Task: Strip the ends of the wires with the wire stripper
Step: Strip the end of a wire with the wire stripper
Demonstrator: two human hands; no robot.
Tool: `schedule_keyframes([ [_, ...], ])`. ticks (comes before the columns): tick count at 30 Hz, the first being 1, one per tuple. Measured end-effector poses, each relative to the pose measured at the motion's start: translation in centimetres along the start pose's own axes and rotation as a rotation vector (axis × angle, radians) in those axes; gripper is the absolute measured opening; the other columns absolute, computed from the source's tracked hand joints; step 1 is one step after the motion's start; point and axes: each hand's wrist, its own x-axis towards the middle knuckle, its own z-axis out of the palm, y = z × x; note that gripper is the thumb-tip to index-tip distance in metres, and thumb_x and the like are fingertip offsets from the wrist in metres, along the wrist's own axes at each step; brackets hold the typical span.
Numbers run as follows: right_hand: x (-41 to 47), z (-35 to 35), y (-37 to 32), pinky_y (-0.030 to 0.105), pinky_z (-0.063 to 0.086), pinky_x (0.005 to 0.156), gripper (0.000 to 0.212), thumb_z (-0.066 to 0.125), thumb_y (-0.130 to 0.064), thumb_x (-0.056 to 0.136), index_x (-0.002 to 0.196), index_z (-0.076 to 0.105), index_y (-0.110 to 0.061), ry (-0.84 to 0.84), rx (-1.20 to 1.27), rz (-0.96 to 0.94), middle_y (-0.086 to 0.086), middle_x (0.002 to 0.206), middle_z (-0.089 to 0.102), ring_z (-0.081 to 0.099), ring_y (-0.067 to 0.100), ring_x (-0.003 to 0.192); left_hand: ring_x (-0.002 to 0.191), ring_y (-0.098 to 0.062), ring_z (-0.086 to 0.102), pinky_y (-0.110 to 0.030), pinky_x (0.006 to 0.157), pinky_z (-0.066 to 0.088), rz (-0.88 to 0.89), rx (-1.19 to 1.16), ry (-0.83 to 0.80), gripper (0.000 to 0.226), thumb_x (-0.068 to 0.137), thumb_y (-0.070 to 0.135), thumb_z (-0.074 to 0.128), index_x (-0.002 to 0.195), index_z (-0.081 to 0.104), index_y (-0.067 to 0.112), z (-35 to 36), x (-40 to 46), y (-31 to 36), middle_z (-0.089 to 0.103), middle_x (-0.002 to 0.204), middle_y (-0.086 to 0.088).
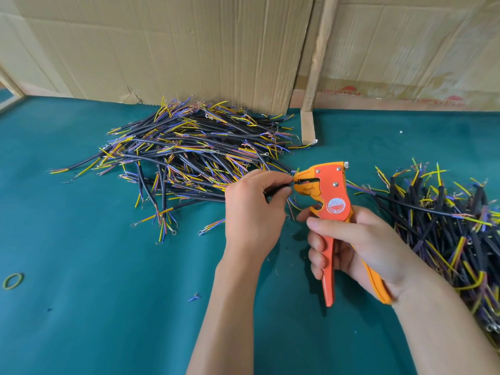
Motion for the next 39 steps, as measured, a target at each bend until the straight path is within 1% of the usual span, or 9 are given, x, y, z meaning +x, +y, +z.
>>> schedule_keyframes([
  [7, 0.02, -0.01, 0.03, 0.041, 0.052, 0.05, 0.03, 0.08, -0.01, 0.08, 0.101, 0.068, 0.007, -0.011, 0.003, 0.012, 0.018, 0.067, 0.052, 0.052, 0.031, 0.053, 0.08, -0.005, 0.063, -0.007, 0.068, 0.043, 0.009, 0.009, 0.001, 0.02, 0.08, 0.002, 0.078, 0.091, 0.081, 0.019, 0.01, 0.08, -0.08, 0.07, 0.081, 0.01],
  [15, -0.09, 0.04, -0.06, 0.04, 0.052, 0.049, 0.039, 0.072, -0.015, 0.078, 0.105, 0.063, 0.012, 0.0, 0.007, 0.013, 0.018, 0.067, 0.051, 0.052, 0.03, 0.052, 0.08, -0.006, 0.062, -0.006, 0.068, 0.042, 0.022, 0.008, -0.001, 0.021, 0.079, 0.001, 0.078, 0.09, 0.081, 0.018, 0.04, 0.13, -0.05, 0.069, 0.079, 0.01],
  [21, -0.17, 0.08, -0.06, 0.038, 0.049, 0.046, 0.033, 0.073, -0.016, 0.078, 0.102, 0.065, 0.005, -0.001, 0.004, 0.008, 0.016, 0.063, 0.049, 0.048, 0.029, 0.05, 0.078, -0.006, 0.065, -0.017, 0.071, 0.05, -0.008, -0.03, -0.001, 0.022, 0.078, 0.002, 0.078, 0.089, 0.081, 0.02, 0.02, -0.01, -0.14, 0.071, 0.08, 0.011],
  [24, -0.17, 0.03, 0.04, 0.038, 0.047, 0.046, 0.033, 0.08, -0.011, 0.079, 0.101, 0.064, 0.007, -0.004, 0.024, 0.016, 0.015, 0.063, 0.047, 0.046, 0.028, 0.049, 0.077, -0.001, 0.067, -0.011, 0.07, 0.049, -0.041, -0.068, -0.001, 0.023, 0.078, 0.001, 0.078, 0.089, 0.08, 0.02, 0.04, -0.06, -0.1, 0.072, 0.08, 0.017],
  [26, -0.1, 0.05, 0.23, 0.036, 0.045, 0.045, 0.037, 0.079, -0.012, 0.079, 0.103, 0.061, 0.01, 0.004, 0.053, 0.018, 0.014, 0.062, 0.045, 0.044, 0.027, 0.047, 0.075, 0.004, 0.068, -0.006, 0.07, 0.048, -0.066, -0.107, -0.009, 0.023, 0.079, 0.0, 0.078, 0.089, 0.08, 0.02, 0.04, -0.01, -0.16, 0.071, 0.078, 0.022],
  [28, 0.14, 0.2, 0.38, 0.031, 0.04, 0.043, 0.044, 0.081, -0.012, 0.077, 0.106, 0.059, 0.012, 0.042, 0.073, -0.006, 0.01, 0.058, 0.041, 0.039, 0.023, 0.042, 0.074, 0.006, 0.068, -0.008, 0.071, 0.049, -0.083, -0.144, -0.019, 0.023, 0.079, -0.002, 0.078, 0.089, 0.079, 0.019, 0.03, 0.01, -0.21, 0.071, 0.077, 0.023],
  [32, 0.38, 0.34, 0.54, 0.024, 0.034, 0.039, 0.066, 0.075, -0.028, 0.074, 0.114, 0.05, 0.018, 0.105, 0.077, -0.053, 0.006, 0.054, 0.036, 0.032, 0.017, 0.035, 0.073, 0.005, 0.069, -0.013, 0.072, 0.053, -0.102, -0.173, -0.033, 0.024, 0.079, -0.002, 0.078, 0.088, 0.078, 0.02, 0.04, -0.04, -0.22, 0.071, 0.075, 0.024],
  [36, 0.06, 0.29, 0.39, 0.031, 0.043, 0.045, 0.053, 0.082, -0.018, 0.075, 0.118, 0.065, 0.007, 0.013, 0.195, -0.053, 0.013, 0.062, 0.049, 0.046, 0.025, 0.043, 0.073, 0.005, 0.069, -0.015, 0.073, 0.054, -0.103, -0.164, 0.003, 0.022, 0.08, 0.002, 0.078, 0.086, 0.078, 0.023, -0.04, 0.04, -0.35, 0.073, 0.079, 0.024],
  [39, 0.18, -0.19, 0.07, 0.043, 0.053, 0.054, 0.05, 0.075, -0.013, 0.079, 0.123, 0.062, 0.008, 0.023, 0.231, -0.102, 0.022, 0.075, 0.059, 0.058, 0.033, 0.058, 0.073, 0.004, 0.07, -0.016, 0.073, 0.054, -0.092, -0.147, 0.036, 0.02, 0.08, 0.005, 0.078, 0.085, 0.078, 0.024, 0.02, 0.05, -0.23, 0.073, 0.08, 0.024],
])
